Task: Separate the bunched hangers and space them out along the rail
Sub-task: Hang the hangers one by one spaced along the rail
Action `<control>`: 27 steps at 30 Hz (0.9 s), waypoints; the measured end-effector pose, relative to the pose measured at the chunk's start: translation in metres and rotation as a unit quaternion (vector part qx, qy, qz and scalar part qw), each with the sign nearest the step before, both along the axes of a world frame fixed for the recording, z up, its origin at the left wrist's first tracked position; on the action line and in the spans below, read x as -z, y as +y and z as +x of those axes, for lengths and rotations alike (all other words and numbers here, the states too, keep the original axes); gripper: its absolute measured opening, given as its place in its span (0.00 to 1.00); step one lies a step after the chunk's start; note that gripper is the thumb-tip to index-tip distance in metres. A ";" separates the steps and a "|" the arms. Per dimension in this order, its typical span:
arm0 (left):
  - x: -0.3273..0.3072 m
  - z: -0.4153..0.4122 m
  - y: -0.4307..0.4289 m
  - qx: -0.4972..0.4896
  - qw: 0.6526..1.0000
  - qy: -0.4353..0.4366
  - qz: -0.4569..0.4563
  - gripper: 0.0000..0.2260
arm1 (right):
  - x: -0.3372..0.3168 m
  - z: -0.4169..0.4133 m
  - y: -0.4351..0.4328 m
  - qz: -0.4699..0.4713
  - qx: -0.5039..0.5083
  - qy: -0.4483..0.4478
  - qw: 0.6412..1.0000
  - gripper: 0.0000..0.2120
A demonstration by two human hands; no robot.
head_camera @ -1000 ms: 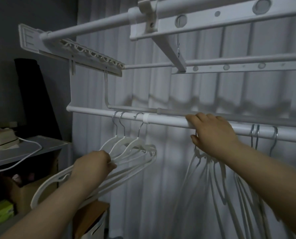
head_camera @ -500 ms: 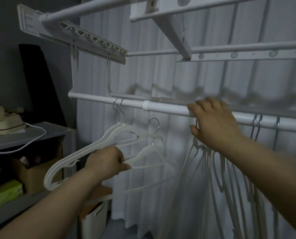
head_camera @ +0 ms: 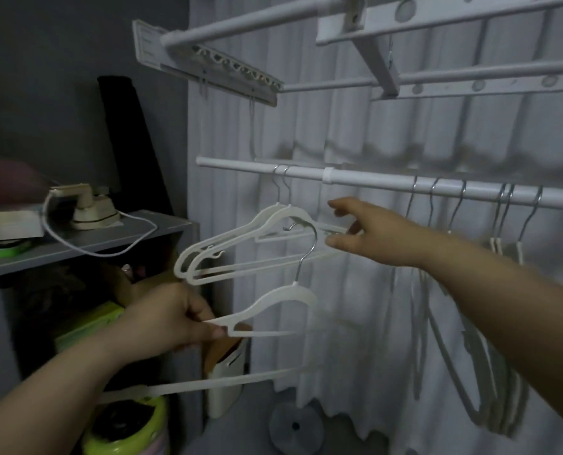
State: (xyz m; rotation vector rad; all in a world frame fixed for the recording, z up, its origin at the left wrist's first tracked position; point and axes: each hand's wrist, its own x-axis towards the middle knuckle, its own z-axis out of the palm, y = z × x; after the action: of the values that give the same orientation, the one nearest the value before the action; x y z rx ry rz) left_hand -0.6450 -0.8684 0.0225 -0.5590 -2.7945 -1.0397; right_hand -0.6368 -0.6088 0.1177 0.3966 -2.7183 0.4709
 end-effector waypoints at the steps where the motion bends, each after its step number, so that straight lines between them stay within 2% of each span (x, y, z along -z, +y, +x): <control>1: -0.001 0.012 -0.011 0.008 1.000 -0.012 0.018 0.13 | 0.003 0.002 -0.013 -0.032 -0.023 -0.036 0.999 0.25; 4: 0.000 0.045 -0.041 0.037 0.996 -0.053 0.057 0.11 | 0.008 0.021 -0.045 -0.130 -0.090 -0.116 0.981 0.08; 5: 0.002 0.053 -0.051 0.049 0.994 -0.067 0.065 0.09 | 0.009 0.030 -0.053 -0.151 -0.100 -0.138 0.974 0.07; 8: 0.009 0.069 -0.075 0.073 0.992 -0.079 0.065 0.31 | 0.013 0.057 -0.070 -0.201 -0.140 -0.200 0.949 0.14; 10: 0.016 0.077 -0.082 0.081 0.992 -0.075 0.067 0.33 | 0.017 0.073 -0.079 -0.244 -0.160 -0.227 0.929 0.15; 11: 0.018 0.081 -0.083 0.085 0.991 -0.069 0.076 0.30 | 0.019 0.081 -0.083 -0.269 -0.164 -0.235 0.920 0.15; 14: 0.028 0.087 -0.085 0.040 0.992 -0.045 0.115 0.10 | 0.020 0.101 -0.096 -0.339 -0.155 -0.249 0.894 0.16; 18: 0.035 0.092 -0.077 -0.036 0.992 0.033 0.113 0.02 | 0.018 0.116 -0.106 -0.420 -0.090 -0.222 0.875 0.19; 20: 0.035 0.099 -0.066 -0.036 0.988 0.050 0.142 0.05 | 0.018 0.121 -0.108 -0.445 -0.060 -0.211 0.868 0.19; 22: 0.033 0.109 -0.051 0.019 0.983 0.003 0.184 0.03 | 0.018 0.126 -0.107 -0.463 -0.042 -0.205 0.861 0.19; 24: 0.031 0.121 -0.034 0.089 0.969 -0.084 0.213 0.07 | 0.018 0.131 -0.107 -0.475 -0.030 -0.199 0.857 0.19; 27: 0.025 0.138 -0.012 0.125 0.948 -0.188 0.223 0.12 | 0.020 0.136 -0.108 -0.481 -0.015 -0.186 0.857 0.19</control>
State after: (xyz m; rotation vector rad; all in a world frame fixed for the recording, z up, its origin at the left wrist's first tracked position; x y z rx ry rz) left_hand -0.5073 -0.8804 -0.0022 -0.7274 -2.6750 -1.9493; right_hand -0.5011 -0.7169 0.0980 0.0569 -2.3717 1.9420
